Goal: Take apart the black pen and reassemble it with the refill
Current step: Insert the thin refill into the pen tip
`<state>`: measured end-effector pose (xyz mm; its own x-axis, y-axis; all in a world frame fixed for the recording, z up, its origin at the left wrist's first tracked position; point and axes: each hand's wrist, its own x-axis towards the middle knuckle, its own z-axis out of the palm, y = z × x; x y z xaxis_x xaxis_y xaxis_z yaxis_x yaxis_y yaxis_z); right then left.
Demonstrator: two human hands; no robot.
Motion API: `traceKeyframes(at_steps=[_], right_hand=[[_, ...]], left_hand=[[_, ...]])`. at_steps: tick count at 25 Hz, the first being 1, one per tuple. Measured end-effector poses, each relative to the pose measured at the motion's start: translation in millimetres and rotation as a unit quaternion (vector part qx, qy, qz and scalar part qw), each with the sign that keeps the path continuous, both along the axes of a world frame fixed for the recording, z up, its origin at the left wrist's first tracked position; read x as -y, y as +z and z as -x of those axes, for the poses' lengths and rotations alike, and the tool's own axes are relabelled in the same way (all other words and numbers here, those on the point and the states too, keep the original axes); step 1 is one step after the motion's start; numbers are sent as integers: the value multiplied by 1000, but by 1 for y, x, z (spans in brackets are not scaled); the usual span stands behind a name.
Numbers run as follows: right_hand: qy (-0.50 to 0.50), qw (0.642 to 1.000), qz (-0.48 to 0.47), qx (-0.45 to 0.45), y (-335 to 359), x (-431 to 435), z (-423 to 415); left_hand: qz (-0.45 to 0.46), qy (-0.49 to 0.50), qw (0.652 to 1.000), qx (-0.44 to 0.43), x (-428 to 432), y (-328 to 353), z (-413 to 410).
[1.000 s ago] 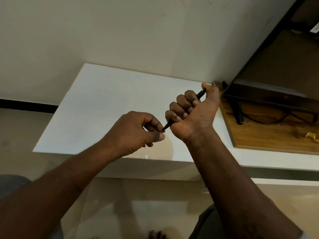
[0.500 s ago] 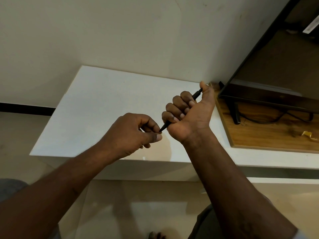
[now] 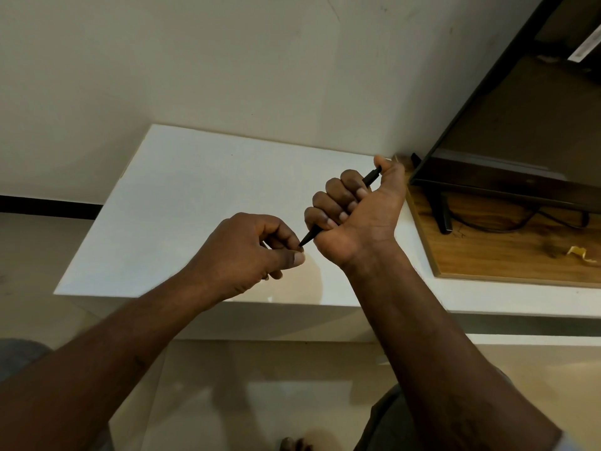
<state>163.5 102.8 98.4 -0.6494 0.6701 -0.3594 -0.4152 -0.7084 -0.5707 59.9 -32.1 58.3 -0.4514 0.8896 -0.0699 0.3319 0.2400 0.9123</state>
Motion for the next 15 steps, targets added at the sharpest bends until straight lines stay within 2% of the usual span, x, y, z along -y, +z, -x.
traceKeyframes(at_steps=[15], right_hand=[[5, 1000, -7, 3, -1, 1, 1]], left_hand=[[-3, -7, 1000, -2, -1, -1, 1]])
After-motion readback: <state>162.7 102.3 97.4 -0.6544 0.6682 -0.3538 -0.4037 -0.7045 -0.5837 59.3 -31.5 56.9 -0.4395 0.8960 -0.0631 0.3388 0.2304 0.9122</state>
